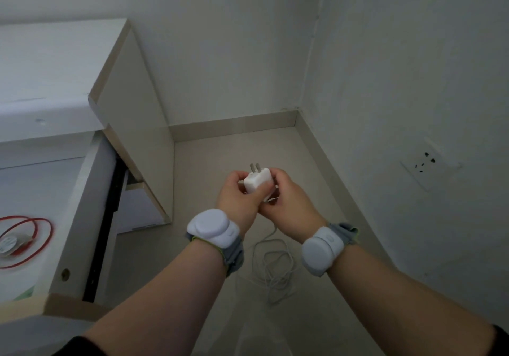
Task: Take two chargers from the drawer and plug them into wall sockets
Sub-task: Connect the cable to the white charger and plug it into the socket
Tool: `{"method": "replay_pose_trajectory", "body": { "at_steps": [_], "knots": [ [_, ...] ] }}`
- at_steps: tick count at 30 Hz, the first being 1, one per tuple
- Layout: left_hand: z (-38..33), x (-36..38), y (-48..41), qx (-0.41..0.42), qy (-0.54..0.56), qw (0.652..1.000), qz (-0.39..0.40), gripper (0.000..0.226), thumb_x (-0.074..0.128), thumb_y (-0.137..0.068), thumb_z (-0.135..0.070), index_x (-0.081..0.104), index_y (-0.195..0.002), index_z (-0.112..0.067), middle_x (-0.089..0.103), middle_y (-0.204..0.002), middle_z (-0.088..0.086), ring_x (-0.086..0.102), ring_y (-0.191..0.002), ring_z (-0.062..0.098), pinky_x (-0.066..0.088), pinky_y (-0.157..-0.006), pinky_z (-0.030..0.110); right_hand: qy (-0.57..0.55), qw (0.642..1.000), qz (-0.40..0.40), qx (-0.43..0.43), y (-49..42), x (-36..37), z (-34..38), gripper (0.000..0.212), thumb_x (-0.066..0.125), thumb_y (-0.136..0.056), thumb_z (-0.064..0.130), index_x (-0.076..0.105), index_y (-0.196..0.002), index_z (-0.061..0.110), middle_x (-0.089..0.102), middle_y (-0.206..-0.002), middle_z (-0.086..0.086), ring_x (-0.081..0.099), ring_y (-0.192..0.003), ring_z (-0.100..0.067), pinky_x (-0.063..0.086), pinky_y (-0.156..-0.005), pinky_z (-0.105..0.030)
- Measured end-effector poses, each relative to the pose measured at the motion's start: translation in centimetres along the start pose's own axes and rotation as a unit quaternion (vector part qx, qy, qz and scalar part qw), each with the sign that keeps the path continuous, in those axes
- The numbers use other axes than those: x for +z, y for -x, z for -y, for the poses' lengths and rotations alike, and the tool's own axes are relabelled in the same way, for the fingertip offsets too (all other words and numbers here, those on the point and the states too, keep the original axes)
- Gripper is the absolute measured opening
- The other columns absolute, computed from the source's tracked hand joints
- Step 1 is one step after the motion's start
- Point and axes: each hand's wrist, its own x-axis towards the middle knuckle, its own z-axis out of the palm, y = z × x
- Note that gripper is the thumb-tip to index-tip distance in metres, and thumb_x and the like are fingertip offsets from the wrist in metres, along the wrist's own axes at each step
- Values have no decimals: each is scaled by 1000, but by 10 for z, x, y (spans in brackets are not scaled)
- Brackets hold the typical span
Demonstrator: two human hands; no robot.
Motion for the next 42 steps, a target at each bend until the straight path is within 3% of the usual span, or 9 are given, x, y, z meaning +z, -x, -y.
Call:
{"method": "replay_pose_trajectory", "body": {
  "at_steps": [4,8,13,19,23,28,32,37,42],
  "knots": [
    [-5,1,-3,-30,67,996,53,29,66,-80,-11,58,-108,-11,66,-98,12,65,-94,29,53,-84,40,-129,990,30,45,-2,-15,-4,55,74,-73,16,51,-123,16,66,-111,-5,66,-94,-18,54,-85,-31],
    [-9,2,-5,-49,163,981,90,59,61,-82,0,38,-135,-12,61,-104,8,62,-90,23,53,-76,32,-178,983,9,38,-1,-25,-7,36,68,-78,2,57,-110,15,67,-100,-2,66,-84,-18,52,-85,-36],
    [-12,8,2,-50,156,982,92,32,61,-82,0,51,-109,-13,60,-113,10,58,-97,23,48,-80,31,-127,991,-43,4,4,-26,-12,31,70,-77,15,52,-98,27,64,-100,0,66,-83,-16,56,-75,-30],
    [-13,11,8,-24,114,983,139,53,66,-80,-8,48,-129,-17,61,-118,13,63,-104,25,52,-88,37,-47,995,-87,-29,9,-23,-11,33,71,-70,40,46,-92,38,63,-96,9,64,-82,-6,55,-68,-25],
    [-15,11,3,-40,120,984,123,51,64,-83,-10,47,-130,-9,61,-118,22,62,-106,34,48,-96,46,-139,990,-17,6,8,-28,-9,35,76,-67,32,54,-93,34,65,-99,9,67,-85,-9,55,-73,-24],
    [-20,19,-1,-46,95,984,144,25,66,-81,-20,55,-103,-15,65,-97,7,60,-88,18,46,-79,29,-286,953,30,100,8,-55,-9,34,66,-81,7,54,-112,14,61,-105,-6,62,-81,-15,50,-71,-25],
    [-18,37,7,-34,83,979,184,5,58,-87,-26,62,-90,-26,66,-91,-4,60,-89,12,46,-87,33,-314,938,81,122,16,-67,-8,24,60,-84,4,62,-105,14,64,-90,-2,60,-74,-8,47,-66,-18],
    [-16,65,13,-61,49,977,199,27,47,-92,-36,58,-113,-25,60,-98,-2,56,-91,15,45,-79,28,-398,897,-77,178,16,-94,-19,6,60,-86,12,60,-92,12,63,-81,-5,61,-69,-14,52,-63,-20],
    [-25,107,13,-6,-94,960,264,31,49,-92,-19,54,-123,-17,66,-98,2,61,-81,12,45,-69,21,-462,839,-206,201,12,-133,-41,13,62,-86,18,56,-93,9,58,-82,-9,64,-68,-18,57,-61,-23]
  ]
}}
